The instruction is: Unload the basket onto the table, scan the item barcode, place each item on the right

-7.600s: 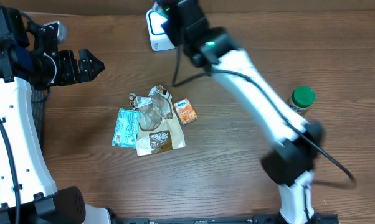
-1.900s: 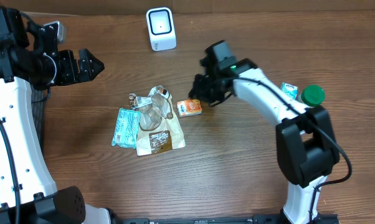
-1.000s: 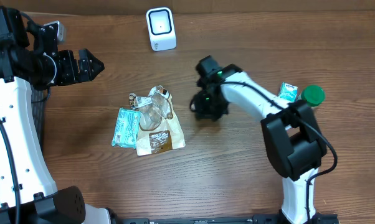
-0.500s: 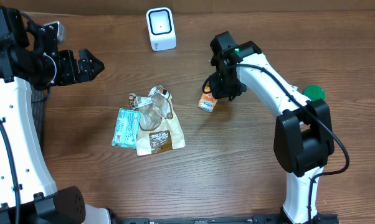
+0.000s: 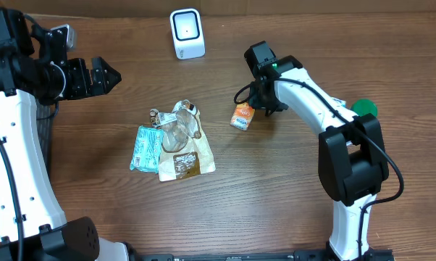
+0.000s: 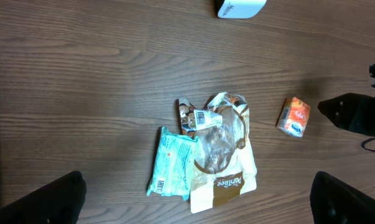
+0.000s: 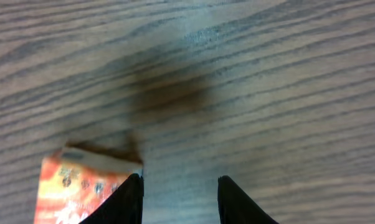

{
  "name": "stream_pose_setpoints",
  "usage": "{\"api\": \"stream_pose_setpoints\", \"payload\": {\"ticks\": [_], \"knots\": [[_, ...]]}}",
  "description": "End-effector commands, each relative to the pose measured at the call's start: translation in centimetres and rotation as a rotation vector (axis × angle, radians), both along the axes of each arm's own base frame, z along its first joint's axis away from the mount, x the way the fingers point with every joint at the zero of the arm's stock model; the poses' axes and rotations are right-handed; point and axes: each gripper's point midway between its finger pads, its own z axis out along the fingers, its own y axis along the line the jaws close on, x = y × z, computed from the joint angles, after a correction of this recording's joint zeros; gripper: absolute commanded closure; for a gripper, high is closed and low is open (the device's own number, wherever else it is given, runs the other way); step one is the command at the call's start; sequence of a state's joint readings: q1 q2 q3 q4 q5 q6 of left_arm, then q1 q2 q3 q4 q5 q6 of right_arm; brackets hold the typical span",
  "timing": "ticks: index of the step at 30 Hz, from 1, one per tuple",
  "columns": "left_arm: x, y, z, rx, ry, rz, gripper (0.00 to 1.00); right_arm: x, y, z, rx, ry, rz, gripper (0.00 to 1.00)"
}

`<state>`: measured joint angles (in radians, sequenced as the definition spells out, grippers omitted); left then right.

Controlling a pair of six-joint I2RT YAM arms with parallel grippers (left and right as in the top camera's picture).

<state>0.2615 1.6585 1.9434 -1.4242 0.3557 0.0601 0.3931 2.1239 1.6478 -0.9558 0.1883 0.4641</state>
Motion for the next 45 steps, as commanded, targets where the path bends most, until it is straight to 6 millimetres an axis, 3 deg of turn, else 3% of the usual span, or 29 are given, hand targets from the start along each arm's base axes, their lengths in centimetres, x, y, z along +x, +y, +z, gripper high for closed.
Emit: {"api": "stream_pose_setpoints", "payload": {"ticks": [1, 8, 13, 17, 23, 27, 33, 40, 45], "knots": [[-0.1, -0.3, 0.5, 0.015, -0.020, -0.027, 0.00, -0.1, -0.6, -1.0, -0.014, -0.009, -0.030, 0.64], [-0.1, -0.3, 0.5, 0.015, -0.020, -0.026, 0.00, -0.1, -0.5, -2.6, -0.003, -0.031, -0.025, 0.64], [-0.1, -0.3, 0.5, 0.015, -0.020, -0.027, 0.00, 0.2, 2.6, -3.0, 0.108, -0.036, 0.170, 0.64], [-0.1, -0.3, 0.5, 0.015, -0.020, -0.026, 0.00, 0.3, 4.7, -2.7, 0.189, -0.048, 0.296, 0.64], [-0.1, -0.3, 0.5, 0.015, -0.020, -0.026, 0.01, 0.8, 4.9, -2.2, 0.209, -0.061, 0.312, 0.64], [-0.1, -0.3, 0.5, 0.015, -0.020, -0.026, 0.01, 0.7, 4.9, -0.1, 0.265, -0.035, 0.307, 0.64], [-0.1, -0.3, 0.5, 0.015, -0.020, -0.026, 0.00, -1.5, 4.4, 3.5, 0.402, 0.065, 0.273, 0.59], [-0.1, -0.3, 0.5, 0.015, -0.020, -0.027, 0.00, -5.1, 4.9, 1.9, 0.505, 0.233, 0.234, 0.60], [-0.1, -0.3, 0.5, 0.015, -0.020, -0.027, 0.00, -5.6, 5.9, 0.0, 0.523, 0.236, 0.192, 0.60]]}}
